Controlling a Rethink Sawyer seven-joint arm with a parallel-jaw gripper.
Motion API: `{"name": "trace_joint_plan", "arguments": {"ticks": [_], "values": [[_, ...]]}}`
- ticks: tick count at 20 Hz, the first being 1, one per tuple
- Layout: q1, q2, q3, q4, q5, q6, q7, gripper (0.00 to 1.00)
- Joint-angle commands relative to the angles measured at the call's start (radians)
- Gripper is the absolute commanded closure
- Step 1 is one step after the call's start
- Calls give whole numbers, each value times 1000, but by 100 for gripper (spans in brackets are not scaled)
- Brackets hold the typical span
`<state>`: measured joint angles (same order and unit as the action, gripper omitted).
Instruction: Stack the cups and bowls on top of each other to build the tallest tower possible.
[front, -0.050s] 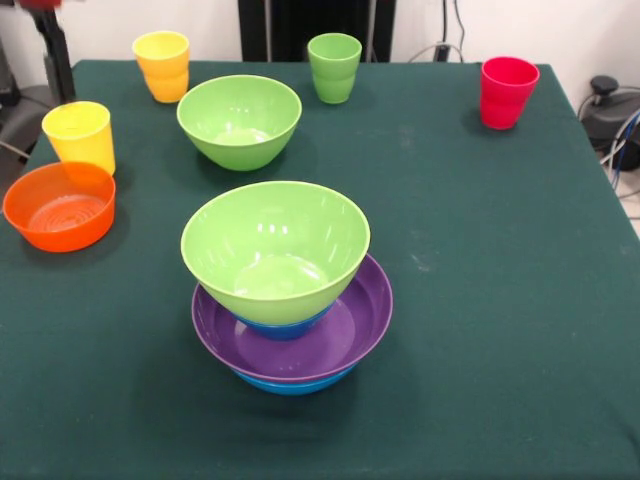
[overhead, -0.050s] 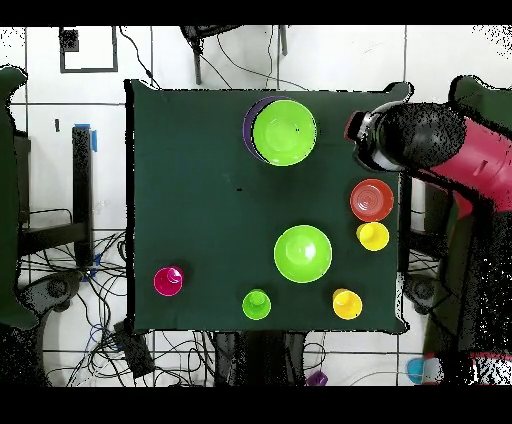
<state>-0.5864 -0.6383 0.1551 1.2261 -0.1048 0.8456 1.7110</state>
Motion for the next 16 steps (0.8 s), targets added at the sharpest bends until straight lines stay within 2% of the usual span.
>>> {"name": "trace_joint_plan", "arguments": {"ticks": [1, 8, 16], "values": [[-11, 134, 148, 25, -99, -105, -221, 0], [-13, 144, 160, 24, -127, -113, -198, 0], [-29, 115, 170, 62, -144, -102, -185, 0]]}}
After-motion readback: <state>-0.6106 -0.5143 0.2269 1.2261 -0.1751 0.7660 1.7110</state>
